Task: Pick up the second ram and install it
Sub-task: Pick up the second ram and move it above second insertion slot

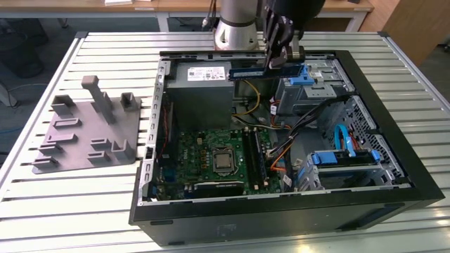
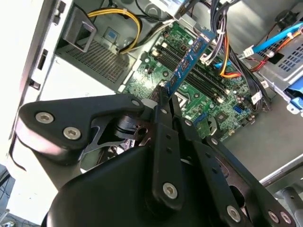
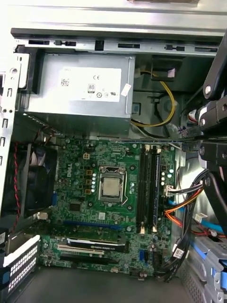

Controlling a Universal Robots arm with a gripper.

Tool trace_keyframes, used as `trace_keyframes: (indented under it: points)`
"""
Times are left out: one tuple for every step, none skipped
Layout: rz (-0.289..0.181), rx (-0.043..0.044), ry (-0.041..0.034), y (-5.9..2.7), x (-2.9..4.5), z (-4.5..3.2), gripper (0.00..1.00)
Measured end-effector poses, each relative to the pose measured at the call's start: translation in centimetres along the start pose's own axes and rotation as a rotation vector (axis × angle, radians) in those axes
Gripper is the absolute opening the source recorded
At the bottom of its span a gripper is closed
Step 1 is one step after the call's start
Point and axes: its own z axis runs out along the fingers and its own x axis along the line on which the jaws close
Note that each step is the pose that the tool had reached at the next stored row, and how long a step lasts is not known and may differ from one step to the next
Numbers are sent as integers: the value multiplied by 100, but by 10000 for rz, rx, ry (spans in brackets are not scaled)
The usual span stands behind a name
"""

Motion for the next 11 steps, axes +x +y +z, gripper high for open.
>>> trace_keyframes:
  points:
    - [74,23,-2,0,4,10,14]
    - [169,46,-4,-1,7,20,14]
    - [282,70,-10,-1,10,33,14]
    - [390,95,-14,-1,12,46,14]
    - [466,114,-17,-2,18,59,14]
    - [495,116,-15,0,33,69,14]
    - [503,118,-16,3,55,78,14]
    - [503,118,-18,8,87,85,14]
    - [503,118,-17,14,123,90,14]
    - [503,119,-18,20,161,94,14]
    - [503,119,-19,26,196,99,14]
